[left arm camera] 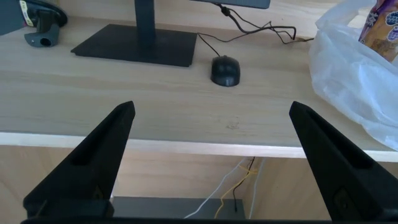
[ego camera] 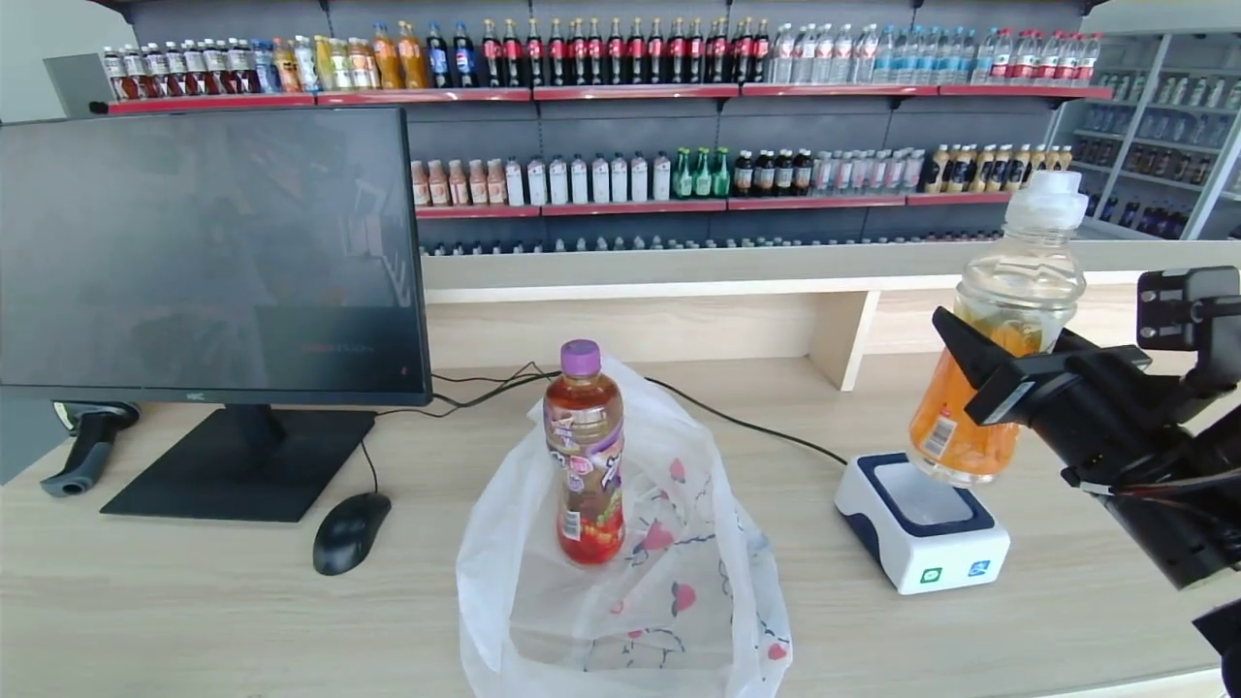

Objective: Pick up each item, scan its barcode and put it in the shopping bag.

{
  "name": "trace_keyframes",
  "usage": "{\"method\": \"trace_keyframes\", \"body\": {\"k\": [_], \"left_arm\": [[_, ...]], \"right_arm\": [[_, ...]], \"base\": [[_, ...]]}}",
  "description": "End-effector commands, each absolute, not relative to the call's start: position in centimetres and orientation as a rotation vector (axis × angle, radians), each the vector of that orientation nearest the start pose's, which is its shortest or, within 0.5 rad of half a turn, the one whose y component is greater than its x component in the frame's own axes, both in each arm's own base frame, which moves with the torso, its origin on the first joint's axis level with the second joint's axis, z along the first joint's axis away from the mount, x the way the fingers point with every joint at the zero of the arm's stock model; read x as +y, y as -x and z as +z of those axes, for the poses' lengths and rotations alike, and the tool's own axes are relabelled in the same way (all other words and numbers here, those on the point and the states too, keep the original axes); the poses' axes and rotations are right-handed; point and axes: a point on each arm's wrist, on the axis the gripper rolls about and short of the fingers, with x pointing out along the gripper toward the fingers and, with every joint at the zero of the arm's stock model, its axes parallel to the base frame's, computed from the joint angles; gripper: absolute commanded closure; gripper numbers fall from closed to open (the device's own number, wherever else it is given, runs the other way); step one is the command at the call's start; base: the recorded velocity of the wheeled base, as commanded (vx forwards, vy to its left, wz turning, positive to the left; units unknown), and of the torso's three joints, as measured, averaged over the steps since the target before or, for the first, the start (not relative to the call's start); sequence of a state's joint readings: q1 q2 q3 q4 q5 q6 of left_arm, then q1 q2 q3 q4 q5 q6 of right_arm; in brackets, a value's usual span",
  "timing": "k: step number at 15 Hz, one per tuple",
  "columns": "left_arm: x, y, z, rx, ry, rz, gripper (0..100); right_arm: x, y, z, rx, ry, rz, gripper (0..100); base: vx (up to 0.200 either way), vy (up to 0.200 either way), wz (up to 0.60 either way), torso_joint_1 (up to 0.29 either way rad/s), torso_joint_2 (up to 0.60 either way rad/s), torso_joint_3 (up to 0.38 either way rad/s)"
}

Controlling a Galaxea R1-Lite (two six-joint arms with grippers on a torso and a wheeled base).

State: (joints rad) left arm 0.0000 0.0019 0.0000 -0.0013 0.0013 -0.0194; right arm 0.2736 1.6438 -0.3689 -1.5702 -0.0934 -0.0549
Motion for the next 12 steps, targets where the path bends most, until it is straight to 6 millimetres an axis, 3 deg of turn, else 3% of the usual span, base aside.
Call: {"method": "trace_keyframes", "body": {"k": [1, 5, 8, 12], "left_arm": [[0.0, 2.3, 7.6, 0.0, 0.02, 0.002, 0], [0.0, 2.3, 7.6, 0.0, 0.02, 0.002, 0], [0.0, 2.3, 7.6, 0.0, 0.021, 0.002, 0], [0.0, 2.3, 7.6, 0.0, 0.021, 0.002, 0]], "right_arm": [[6.2, -23.3, 18.6, -0.304, 0.019, 0.164, 100], [6.3, -23.2, 18.8, -0.321, 0.105, 0.157, 100], [5.9, -20.9, 17.3, -0.276, 0.247, 0.215, 100], [8.6, -21.4, 18.1, -0.429, 0.52, 0.451, 100]], "base": [[0.0, 0.0, 0.0, 0.0, 0.0, 0.0], [0.0, 0.0, 0.0, 0.0, 0.0, 0.0], [0.0, 0.0, 0.0, 0.0, 0.0, 0.0], [0.0, 0.0, 0.0, 0.0, 0.0, 0.0]]}}
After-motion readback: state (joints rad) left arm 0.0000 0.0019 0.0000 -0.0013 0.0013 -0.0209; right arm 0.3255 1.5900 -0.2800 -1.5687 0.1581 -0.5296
